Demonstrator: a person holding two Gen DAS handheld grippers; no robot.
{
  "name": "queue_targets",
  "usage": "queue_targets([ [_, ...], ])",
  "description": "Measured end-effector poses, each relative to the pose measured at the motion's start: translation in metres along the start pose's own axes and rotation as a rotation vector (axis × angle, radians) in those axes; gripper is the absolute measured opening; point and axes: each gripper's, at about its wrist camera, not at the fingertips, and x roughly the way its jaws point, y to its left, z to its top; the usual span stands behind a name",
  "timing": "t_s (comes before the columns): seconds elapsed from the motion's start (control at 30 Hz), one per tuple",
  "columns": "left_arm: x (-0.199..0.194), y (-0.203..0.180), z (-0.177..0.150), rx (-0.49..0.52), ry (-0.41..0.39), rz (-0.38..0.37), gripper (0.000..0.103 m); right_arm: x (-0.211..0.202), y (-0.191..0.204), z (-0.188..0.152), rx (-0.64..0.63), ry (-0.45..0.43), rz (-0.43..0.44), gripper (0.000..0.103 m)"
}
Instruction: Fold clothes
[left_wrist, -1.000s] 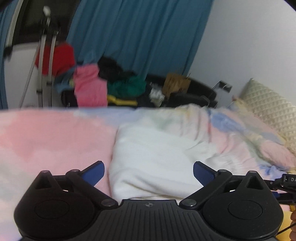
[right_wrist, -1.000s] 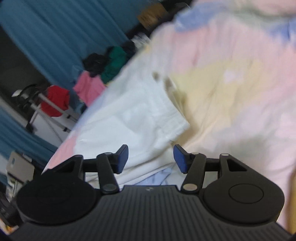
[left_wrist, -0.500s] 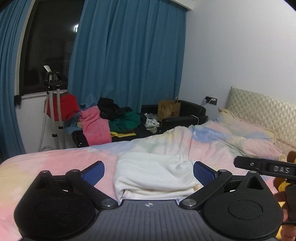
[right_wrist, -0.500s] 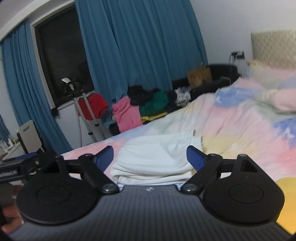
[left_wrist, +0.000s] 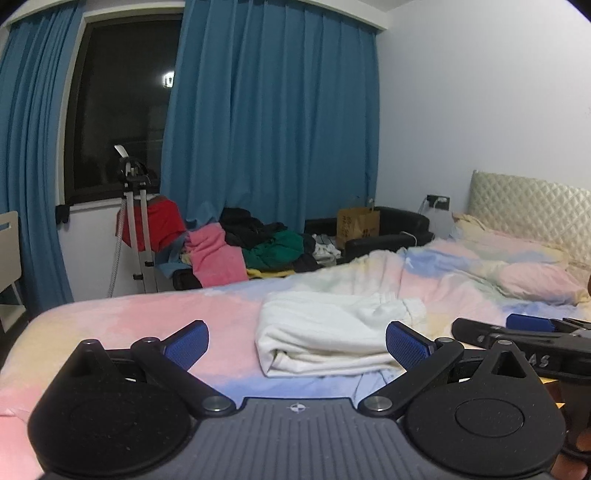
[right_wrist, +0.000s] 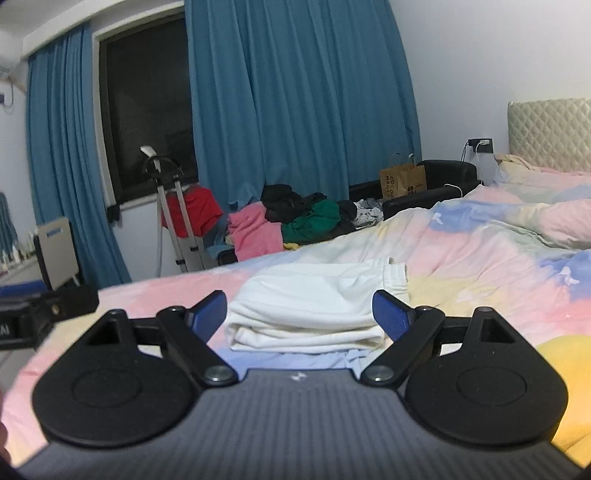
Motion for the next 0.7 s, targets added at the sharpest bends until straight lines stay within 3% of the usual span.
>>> queue_targets([
  [0.27, 0.008, 0.014, -0.026, -0.021, 0.003, 0.004, 0.103, 0.002, 0.018, -0.035, -0.065, -0.031, -0.057, 0.087],
  [0.43, 0.014, 0.023, -0.03, -0.041, 0.017, 0.014, 0.103, 0.015, 0.019, -0.038, -0.091, 0.016, -0.069, 0.087],
  [0.7, 0.024, 0.028, -0.036, -0.055, 0.046, 0.021, 0.103, 0.017, 0.019, -0.039, -0.095, 0.019, -0.086, 0.087],
])
